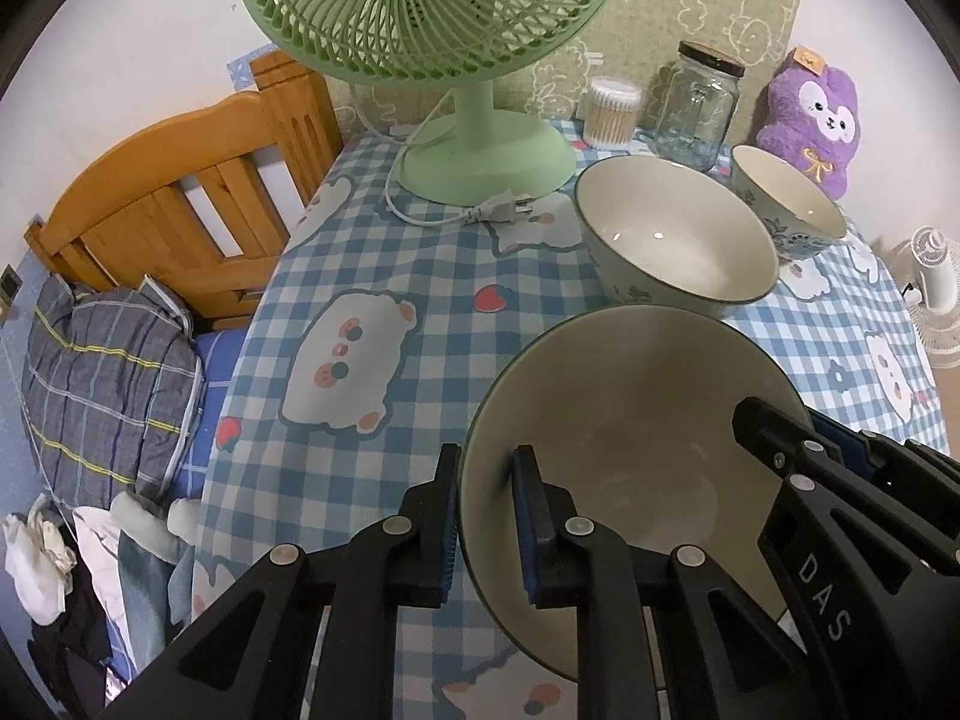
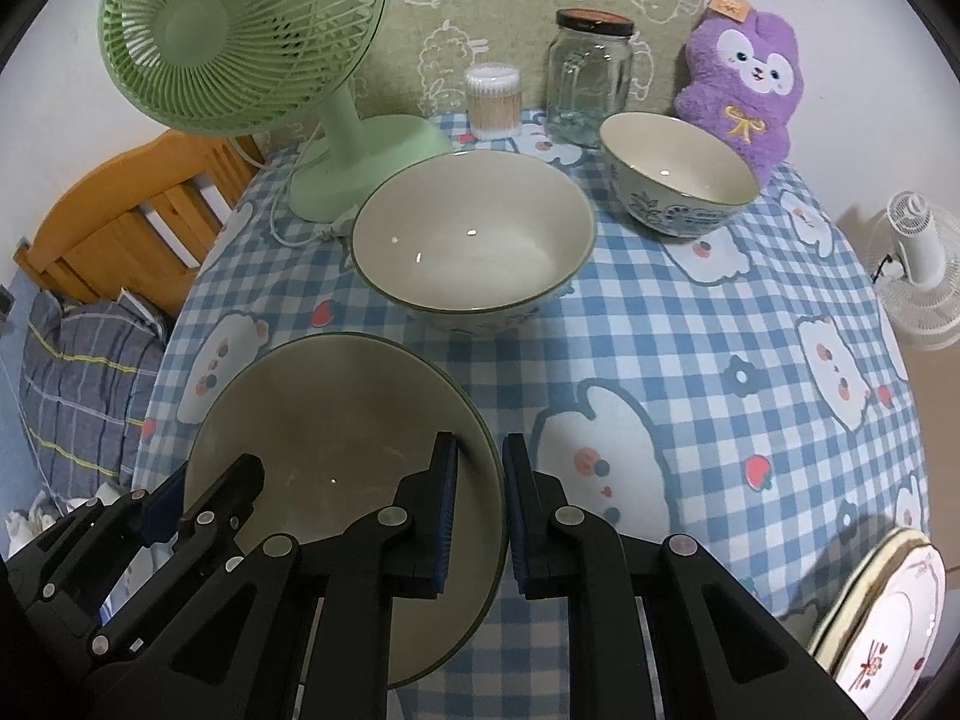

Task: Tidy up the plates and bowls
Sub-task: 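Close both grippers on the green-rimmed bowl's rim, then lift the bowl and carry it toward the plate stack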

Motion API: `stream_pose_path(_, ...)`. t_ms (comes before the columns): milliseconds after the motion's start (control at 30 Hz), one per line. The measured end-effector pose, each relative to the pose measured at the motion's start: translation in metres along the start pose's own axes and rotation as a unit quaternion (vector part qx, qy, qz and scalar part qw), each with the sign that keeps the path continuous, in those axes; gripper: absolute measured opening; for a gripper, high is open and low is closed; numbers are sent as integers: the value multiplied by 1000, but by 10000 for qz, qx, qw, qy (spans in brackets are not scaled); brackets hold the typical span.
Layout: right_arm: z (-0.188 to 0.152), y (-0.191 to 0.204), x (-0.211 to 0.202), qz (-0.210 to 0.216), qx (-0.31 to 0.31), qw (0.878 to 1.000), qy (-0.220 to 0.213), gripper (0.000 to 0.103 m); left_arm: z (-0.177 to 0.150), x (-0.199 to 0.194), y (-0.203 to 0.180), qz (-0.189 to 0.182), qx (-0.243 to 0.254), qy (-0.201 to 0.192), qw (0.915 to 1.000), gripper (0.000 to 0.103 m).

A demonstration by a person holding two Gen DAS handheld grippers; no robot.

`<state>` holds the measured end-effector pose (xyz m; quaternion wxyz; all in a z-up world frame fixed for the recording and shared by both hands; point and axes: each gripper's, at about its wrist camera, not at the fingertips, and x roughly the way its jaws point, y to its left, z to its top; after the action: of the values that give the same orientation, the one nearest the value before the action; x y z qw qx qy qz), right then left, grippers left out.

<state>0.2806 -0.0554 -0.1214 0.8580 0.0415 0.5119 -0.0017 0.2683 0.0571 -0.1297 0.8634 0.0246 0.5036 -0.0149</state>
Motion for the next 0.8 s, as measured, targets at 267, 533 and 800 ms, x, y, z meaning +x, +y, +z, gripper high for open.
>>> stream_pose_path(267,-11,-16,-30,-22,7,9999,-148,18,-7,-26,-16,4,25,-153,9999,14)
stream_pose_path(533,-30,-41,-60,-72,36,9996,-275,18,-23,-54,-39,-42,-19,-276,9996,14)
stream_pose_path(800,-54,-70,-84,-144,78,9994,-306,18,-44,-76,-67,-133,-27,-301,9995,14)
